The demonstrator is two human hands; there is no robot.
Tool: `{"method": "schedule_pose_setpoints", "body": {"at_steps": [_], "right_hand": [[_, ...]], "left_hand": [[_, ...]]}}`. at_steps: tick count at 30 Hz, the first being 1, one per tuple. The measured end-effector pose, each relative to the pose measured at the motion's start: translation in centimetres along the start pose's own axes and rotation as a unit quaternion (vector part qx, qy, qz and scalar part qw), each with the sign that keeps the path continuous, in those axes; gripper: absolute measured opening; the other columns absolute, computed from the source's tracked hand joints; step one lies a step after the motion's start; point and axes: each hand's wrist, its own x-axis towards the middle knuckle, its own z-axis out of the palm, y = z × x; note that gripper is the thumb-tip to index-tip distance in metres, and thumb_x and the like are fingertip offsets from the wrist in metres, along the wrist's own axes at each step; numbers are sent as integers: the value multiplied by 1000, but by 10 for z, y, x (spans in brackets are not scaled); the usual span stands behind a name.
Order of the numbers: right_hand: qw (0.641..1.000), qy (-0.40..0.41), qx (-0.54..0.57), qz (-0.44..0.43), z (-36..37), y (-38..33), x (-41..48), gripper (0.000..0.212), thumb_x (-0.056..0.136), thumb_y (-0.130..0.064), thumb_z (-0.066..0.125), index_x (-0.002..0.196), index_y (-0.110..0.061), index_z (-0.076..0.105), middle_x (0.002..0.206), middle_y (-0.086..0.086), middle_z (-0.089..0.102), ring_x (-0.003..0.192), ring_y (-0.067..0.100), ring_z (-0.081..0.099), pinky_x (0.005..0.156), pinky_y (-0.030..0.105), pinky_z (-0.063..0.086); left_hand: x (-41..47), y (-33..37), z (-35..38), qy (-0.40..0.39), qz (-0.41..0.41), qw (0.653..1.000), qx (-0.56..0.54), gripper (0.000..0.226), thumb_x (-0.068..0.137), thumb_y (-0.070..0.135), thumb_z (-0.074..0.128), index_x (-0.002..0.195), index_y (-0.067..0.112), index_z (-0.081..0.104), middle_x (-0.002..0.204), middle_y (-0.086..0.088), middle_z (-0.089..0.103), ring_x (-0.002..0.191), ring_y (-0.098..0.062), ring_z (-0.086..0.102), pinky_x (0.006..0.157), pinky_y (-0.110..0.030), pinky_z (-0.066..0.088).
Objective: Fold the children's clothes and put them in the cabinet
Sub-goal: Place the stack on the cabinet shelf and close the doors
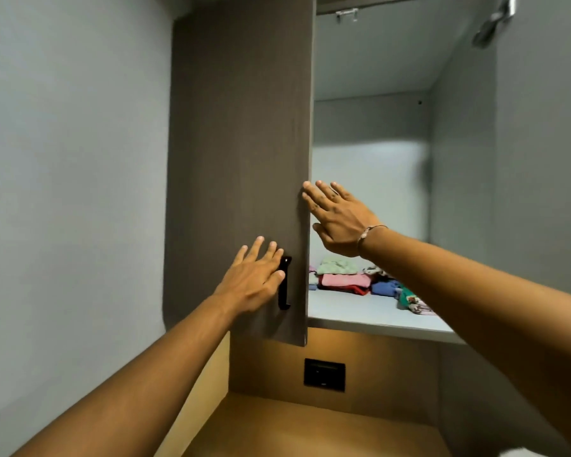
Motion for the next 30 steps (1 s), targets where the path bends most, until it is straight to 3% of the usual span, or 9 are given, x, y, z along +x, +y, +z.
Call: {"method": "schedule_pose_setpoints", "body": {"at_steps": [6,12,16,19,25,30], "right_hand": [[998,-22,1,54,63,13,20,68,97,-43,20,153,-14,-6,162,7,-10,149,28,-4,121,45,-2],[998,-26,11,62,87,19,27,69,97,-40,25,152,-15,-9,162,6,-13,149,31,-3,121,47,-1],[996,-55,31,66,76,19,28,68,97,-40,25,153,-17,-6,162,4,-12,149,31,-4,121,48,-2],[990,-77,87,81,63,10,14,64,99,-37,25,153,-17,-3,163,4,-7,149,30,-6,119,47,-3],[915,-47,289,278,18,-16,-87,60,102,-30,27,154,-15,1,162,5,-6,149,25,-8,119,39,-6],[880,94,265,383,-67,-32,-195,65,96,-33,24,153,-16,-1,161,2,-9,148,18,-13,118,31,-12]], "left_hand": [[41,-5,50,10,-14,999,34,60,101,43,23,154,23,4,163,2,-5,148,-20,-13,115,-41,-10],[50,-12,69,12,-11,1000,0,63,101,39,32,152,26,-4,158,6,-14,148,-18,-14,121,-45,-5],[51,-20,49,-46,10,998,40,69,99,35,39,152,26,-3,161,3,-12,149,-19,-11,122,-45,-2],[51,-25,15,-85,20,995,58,63,102,34,36,154,22,3,163,0,-1,150,-20,-3,120,-42,0],[34,9,-46,1,67,998,-13,59,103,36,30,155,18,9,164,-2,3,150,-20,-3,121,-44,1],[8,106,-89,51,200,973,-101,62,99,44,24,155,21,10,164,0,2,150,-17,-6,121,-40,-2]]}}
